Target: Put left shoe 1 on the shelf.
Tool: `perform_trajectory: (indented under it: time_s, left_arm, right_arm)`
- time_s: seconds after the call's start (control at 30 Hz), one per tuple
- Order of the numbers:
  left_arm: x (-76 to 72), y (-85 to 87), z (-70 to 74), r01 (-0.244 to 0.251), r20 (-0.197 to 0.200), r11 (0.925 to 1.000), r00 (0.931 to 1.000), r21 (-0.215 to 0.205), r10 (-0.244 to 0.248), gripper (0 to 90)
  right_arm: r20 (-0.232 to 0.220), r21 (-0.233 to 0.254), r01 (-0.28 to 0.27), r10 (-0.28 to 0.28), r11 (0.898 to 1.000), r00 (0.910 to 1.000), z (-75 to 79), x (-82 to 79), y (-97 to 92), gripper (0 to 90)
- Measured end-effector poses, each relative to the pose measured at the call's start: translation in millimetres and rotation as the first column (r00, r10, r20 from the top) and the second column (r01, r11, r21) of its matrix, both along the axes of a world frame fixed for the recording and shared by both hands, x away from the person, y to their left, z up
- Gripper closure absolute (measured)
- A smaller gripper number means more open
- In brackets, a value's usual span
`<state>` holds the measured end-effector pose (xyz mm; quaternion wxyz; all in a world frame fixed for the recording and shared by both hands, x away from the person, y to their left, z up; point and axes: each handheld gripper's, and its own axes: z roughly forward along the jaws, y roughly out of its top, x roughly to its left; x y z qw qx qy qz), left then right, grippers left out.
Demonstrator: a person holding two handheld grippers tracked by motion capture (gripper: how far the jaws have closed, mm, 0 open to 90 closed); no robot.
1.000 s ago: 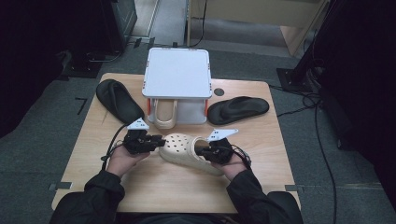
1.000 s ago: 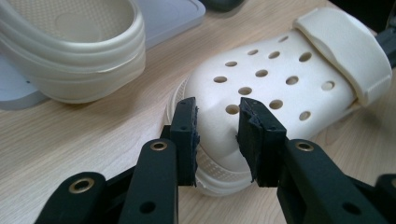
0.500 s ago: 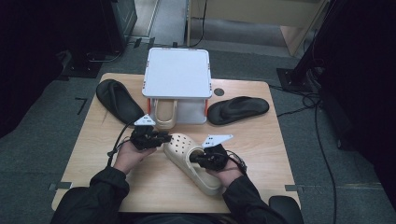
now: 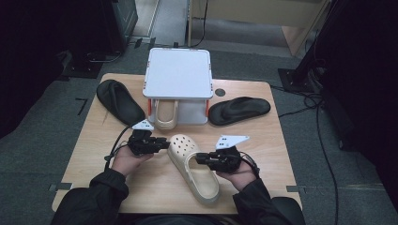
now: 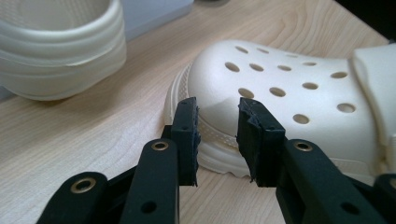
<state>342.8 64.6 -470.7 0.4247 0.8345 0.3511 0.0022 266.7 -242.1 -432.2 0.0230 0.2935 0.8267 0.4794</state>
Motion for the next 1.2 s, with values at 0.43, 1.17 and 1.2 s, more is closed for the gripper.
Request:
perform_trajectory:
  time_s: [0.43,1.17,1.2]
  left_arm:
    - [10.4,-19.5,-7.4,0.019,0.012,0.9993,0.9998,-0.032,-0.019,71.8]
    - [27.1,-35.2,-7.7,0.019,0.033,0.9994,0.9993,-0.029,-0.018,72.2]
    - [26.2,-35.4,-6.4,0.023,0.032,0.9992,0.9993,-0.031,-0.022,70.4]
  right_arm:
    - [0.027,-0.103,0.034,-0.031,0.994,0.9991,-25.4,13.6,-9.3,54.4]
    - [0.133,-0.132,0.168,-0.151,0.977,0.9795,-31.5,16.3,11.5,57.6]
    - [0.139,-0.134,0.171,-0.153,0.976,0.9784,-30.9,15.4,11.7,59.5]
